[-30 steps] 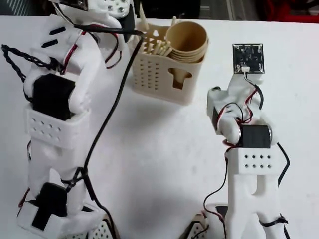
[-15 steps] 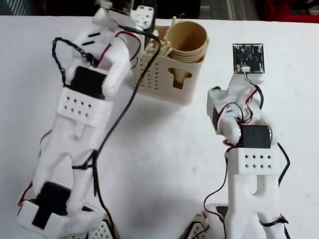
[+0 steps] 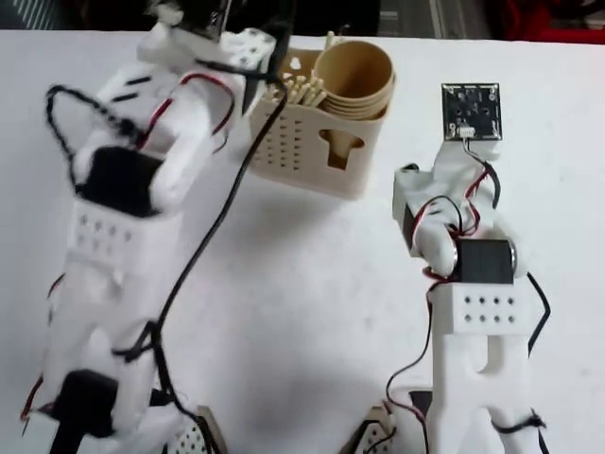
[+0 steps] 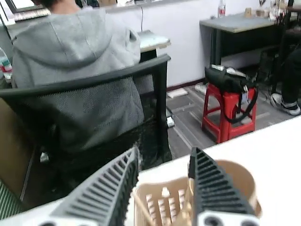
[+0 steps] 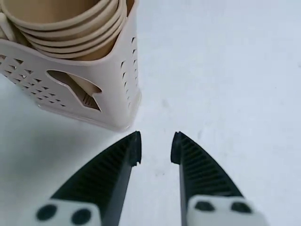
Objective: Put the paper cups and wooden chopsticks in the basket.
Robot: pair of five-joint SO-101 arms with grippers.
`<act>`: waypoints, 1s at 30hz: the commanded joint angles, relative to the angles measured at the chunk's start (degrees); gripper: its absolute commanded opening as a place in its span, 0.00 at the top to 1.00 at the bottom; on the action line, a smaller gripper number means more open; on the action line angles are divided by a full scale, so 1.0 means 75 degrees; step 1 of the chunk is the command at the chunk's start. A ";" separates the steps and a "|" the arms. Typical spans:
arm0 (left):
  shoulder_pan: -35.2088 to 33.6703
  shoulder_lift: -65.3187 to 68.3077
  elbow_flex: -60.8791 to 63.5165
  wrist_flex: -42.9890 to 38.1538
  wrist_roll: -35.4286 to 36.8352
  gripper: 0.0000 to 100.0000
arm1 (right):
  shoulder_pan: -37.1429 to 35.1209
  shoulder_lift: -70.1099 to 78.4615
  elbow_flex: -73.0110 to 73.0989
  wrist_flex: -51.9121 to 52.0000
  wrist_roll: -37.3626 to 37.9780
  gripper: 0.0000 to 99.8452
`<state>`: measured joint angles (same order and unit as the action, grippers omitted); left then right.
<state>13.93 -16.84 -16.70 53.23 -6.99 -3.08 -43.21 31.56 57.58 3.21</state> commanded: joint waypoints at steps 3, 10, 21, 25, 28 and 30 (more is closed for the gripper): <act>-0.0088 -0.1377 -0.0363 0.1266 -0.0082 0.93 | 0.0006 -0.1459 -0.0211 0.0358 0.0891 0.88; -0.0076 -0.2936 -0.0340 0.2966 -0.0738 0.98 | 0.0064 -0.3264 -0.0152 0.0955 0.1090 0.88; -0.0076 -0.6125 0.1887 0.3563 -0.0821 0.98 | 0.0076 -0.5011 0.0328 0.1975 0.1090 0.89; -0.0088 -0.7777 0.3962 0.2930 -0.0774 0.98 | 0.0076 -0.5902 0.1114 0.1776 0.1266 0.95; -0.0088 -0.8973 0.5544 0.2309 -0.0762 0.98 | 0.0076 -0.6640 0.1723 0.1659 0.1793 0.98; -0.0088 -0.9747 0.6529 0.2051 -0.0762 0.98 | 0.0076 -0.7156 0.2180 0.1635 0.1829 0.98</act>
<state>13.76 -82.59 22.24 72.57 -12.70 -3.08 -92.44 45.19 71.21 15.60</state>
